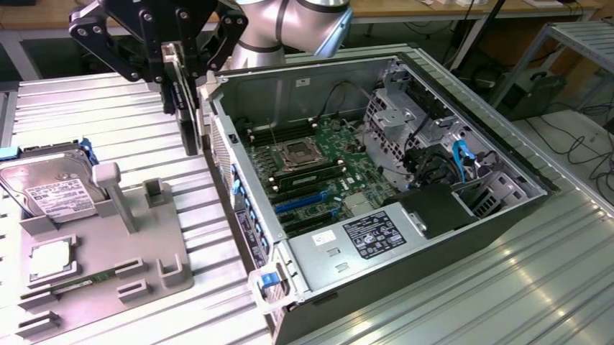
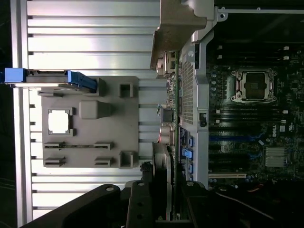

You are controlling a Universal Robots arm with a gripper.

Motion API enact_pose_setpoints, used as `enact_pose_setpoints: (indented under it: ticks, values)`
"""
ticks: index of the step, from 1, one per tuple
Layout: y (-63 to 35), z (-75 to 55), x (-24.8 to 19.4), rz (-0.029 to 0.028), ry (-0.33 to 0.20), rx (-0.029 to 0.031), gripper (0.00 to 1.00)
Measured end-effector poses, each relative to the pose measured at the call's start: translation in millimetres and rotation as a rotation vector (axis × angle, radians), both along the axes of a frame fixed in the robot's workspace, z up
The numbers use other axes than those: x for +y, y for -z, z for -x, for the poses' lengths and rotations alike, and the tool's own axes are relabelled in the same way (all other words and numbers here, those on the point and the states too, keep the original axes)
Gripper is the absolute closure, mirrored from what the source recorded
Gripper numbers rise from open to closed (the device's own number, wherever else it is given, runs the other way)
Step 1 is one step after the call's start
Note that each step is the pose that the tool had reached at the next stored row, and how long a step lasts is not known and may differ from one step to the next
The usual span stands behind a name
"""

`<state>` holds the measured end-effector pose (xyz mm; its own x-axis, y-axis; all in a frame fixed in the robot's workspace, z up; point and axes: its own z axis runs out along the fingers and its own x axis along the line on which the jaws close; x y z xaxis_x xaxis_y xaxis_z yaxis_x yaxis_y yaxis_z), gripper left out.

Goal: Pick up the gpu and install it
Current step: 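Pick up the gpu and move the gpu toward the slot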

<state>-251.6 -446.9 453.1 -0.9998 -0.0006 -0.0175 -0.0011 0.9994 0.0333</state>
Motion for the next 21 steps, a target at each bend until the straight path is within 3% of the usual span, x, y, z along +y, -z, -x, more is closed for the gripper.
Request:
enact_pose_setpoints:
  ticks: [21]
  values:
    - [0.0,-17.4,0.0,0.0000,0.000,0.0000,0.73]
